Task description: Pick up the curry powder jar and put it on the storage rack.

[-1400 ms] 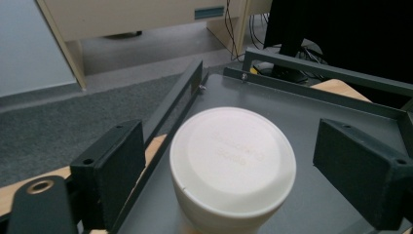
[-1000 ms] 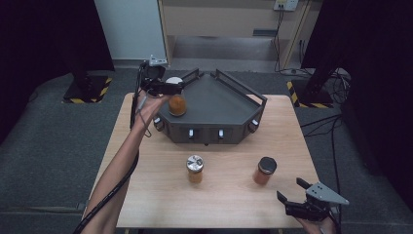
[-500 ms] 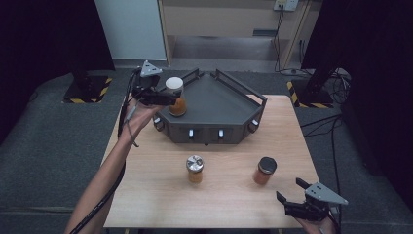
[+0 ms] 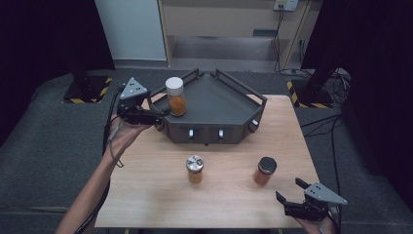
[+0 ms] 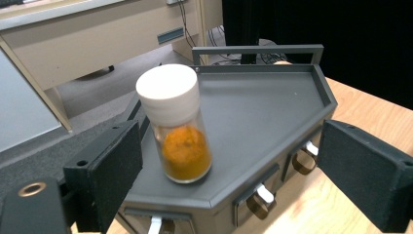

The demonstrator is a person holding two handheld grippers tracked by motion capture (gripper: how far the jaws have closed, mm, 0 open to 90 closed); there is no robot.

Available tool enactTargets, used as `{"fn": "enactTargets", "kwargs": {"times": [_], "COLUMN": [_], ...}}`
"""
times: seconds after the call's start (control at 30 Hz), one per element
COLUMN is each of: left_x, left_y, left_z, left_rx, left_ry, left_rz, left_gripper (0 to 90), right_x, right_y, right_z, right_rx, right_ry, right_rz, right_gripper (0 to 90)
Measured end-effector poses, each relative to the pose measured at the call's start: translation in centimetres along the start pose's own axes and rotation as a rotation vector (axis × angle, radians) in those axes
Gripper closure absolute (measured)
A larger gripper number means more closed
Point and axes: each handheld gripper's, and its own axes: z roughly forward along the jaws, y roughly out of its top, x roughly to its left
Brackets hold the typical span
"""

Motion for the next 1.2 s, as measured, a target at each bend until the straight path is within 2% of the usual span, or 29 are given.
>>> {"fn": "enactTargets", "kwargs": {"times": [0.13, 0.3, 0.53, 0.6, 0.63, 0.67, 0.8, 0.9, 1.2], "left_x": [0.1, 0.0, -0.7, -1.0, -1.0, -1.1, -1.3, -1.9, -2.0], "left_y": [-1.1, -2.7, -4.9, -5.5, -5.5, -6.1, -7.1, -7.7, -10.7], "left_z": [-1.2, -2.2, -3.5, -3.9, -3.9, -4.2, -4.5, -4.8, -5.2], "left_rx": [-0.01, -0.023, -0.047, -0.05, -0.05, -0.06, -0.058, -0.047, -0.04], "left_ry": [-0.017, -0.044, -0.062, -0.065, -0.065, -0.076, -0.089, -0.079, -0.096], "left_rz": [0.019, 0.022, 0.037, 0.054, 0.054, 0.047, 0.046, 0.063, 0.025], "left_gripper": [8.7, 8.8, 8.8, 8.8, 8.9, 8.9, 8.9, 8.9, 8.9], "right_x": [0.0, 0.0, 0.0, 0.0, 0.0, 0.0, 0.0, 0.0, 0.0], "right_y": [0.0, 0.0, 0.1, 0.1, 0.1, 0.1, 0.1, 0.1, 0.1], "right_z": [0.0, 0.1, 0.1, 0.1, 0.1, 0.1, 0.1, 0.1, 0.1], "right_rx": [0.001, 0.003, 0.004, 0.005, 0.005, 0.005, 0.006, 0.007, 0.007], "right_ry": [-0.001, -0.002, -0.002, -0.002, -0.001, 0.0, 0.0, -0.001, -0.001], "right_rz": [0.0, -0.003, -0.003, -0.005, -0.005, -0.004, -0.006, -0.006, -0.006], "right_gripper": [10.8, 10.9, 10.9, 10.9, 10.9, 10.9, 10.9, 10.9, 11.0]}}
